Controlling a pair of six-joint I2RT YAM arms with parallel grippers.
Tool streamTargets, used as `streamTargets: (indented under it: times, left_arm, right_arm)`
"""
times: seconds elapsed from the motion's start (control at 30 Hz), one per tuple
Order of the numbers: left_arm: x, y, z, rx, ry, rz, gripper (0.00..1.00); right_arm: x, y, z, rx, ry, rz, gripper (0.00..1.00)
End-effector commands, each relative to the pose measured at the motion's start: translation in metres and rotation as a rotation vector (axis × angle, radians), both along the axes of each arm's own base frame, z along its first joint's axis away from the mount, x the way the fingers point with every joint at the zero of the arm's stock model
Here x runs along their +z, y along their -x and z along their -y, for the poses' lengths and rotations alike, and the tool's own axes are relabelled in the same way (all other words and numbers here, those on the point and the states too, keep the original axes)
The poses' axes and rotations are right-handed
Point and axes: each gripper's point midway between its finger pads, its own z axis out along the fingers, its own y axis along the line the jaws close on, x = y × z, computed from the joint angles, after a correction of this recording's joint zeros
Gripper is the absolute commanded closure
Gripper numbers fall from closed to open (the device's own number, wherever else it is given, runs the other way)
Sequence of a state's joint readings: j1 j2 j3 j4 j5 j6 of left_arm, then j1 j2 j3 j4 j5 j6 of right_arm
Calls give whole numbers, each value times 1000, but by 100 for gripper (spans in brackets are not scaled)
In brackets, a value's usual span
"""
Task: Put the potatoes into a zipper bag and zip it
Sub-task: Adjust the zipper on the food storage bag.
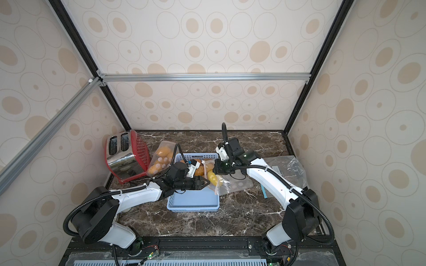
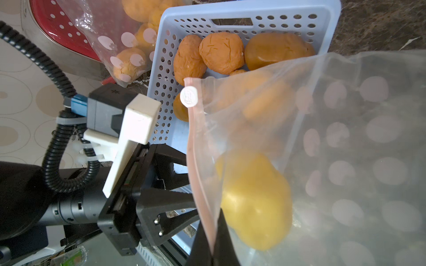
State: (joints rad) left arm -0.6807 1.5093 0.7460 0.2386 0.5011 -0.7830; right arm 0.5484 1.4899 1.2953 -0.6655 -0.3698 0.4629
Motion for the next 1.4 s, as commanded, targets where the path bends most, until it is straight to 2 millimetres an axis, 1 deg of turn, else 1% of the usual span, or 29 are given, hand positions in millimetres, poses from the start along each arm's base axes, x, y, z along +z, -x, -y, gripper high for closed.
streamTargets:
  times: [0.0, 0.03, 0.13, 0.3, 0.4, 0.43, 0.5, 0.53, 0.6, 0.7, 0.77, 0.87, 0.93, 0.97, 1.1, 1.17, 1.2, 1.23, 1.27, 1.3, 1.33, 1.37]
  left_arm:
    - [10, -8, 4, 20, 29, 23, 56]
    - [11, -10, 5, 24, 41, 32, 57]
    - [4, -10, 6, 29, 55, 20, 58]
    - [1, -14, 12, 29, 75, 11, 61]
    - [-1, -15, 14, 27, 78, 10, 64]
    - [0, -15, 14, 29, 81, 13, 68]
    - [6, -16, 16, 24, 88, 28, 80]
    - [12, -18, 17, 22, 95, 38, 88]
    - [30, -20, 20, 13, 127, 74, 100]
    - [67, -23, 28, -16, 183, 136, 100]
    - [97, -23, 37, -55, 202, 187, 100]
    - [134, -23, 44, -81, 218, 263, 100]
    - [138, -23, 42, -75, 205, 255, 100]
    - [137, -26, 42, -69, 187, 253, 100]
    - [119, -29, 47, -80, 138, 213, 100]
    - [110, -31, 45, -70, 118, 205, 100]
    - [106, -33, 43, -61, 99, 207, 98]
    - [101, -35, 41, -50, 69, 211, 89]
    - [97, -39, 38, -36, 38, 218, 83]
    - [94, -43, 34, -23, 14, 225, 75]
    - [90, -45, 32, -22, -9, 228, 60]
    - [89, -49, 29, -22, -32, 236, 48]
  right_arm:
    - [6, 2, 1, 4, -16, 8, 100]
    - [7, 2, 0, 4, -18, 10, 100]
    - [7, 2, 1, 2, -14, 13, 100]
    - [4, 1, 1, 2, -11, 5, 100]
    - [4, 1, 1, 2, -10, 5, 100]
    - [4, 1, 1, 2, -9, 5, 100]
    - [4, 1, 1, 1, -9, 4, 100]
    - [4, 0, 1, 1, -10, 4, 100]
    - [5, 1, 1, 3, -13, 8, 100]
    - [12, 3, 3, 5, -16, 31, 100]
    - [19, 3, 9, -5, 1, 63, 100]
    - [25, 3, 22, -35, 46, 111, 100]
    - [25, 3, 31, -62, 70, 143, 100]
    - [24, 3, 34, -73, 68, 154, 100]
    - [22, 3, 39, -82, 70, 159, 100]
    - [23, 3, 39, -75, 71, 170, 100]
    - [24, 2, 40, -79, 73, 176, 100]
    - [24, 1, 41, -82, 79, 182, 100]
    - [26, 0, 43, -89, 84, 192, 100]
    - [27, -1, 44, -93, 88, 202, 100]
    - [27, -4, 47, -105, 96, 216, 100]
    - [27, -6, 49, -114, 105, 227, 100]
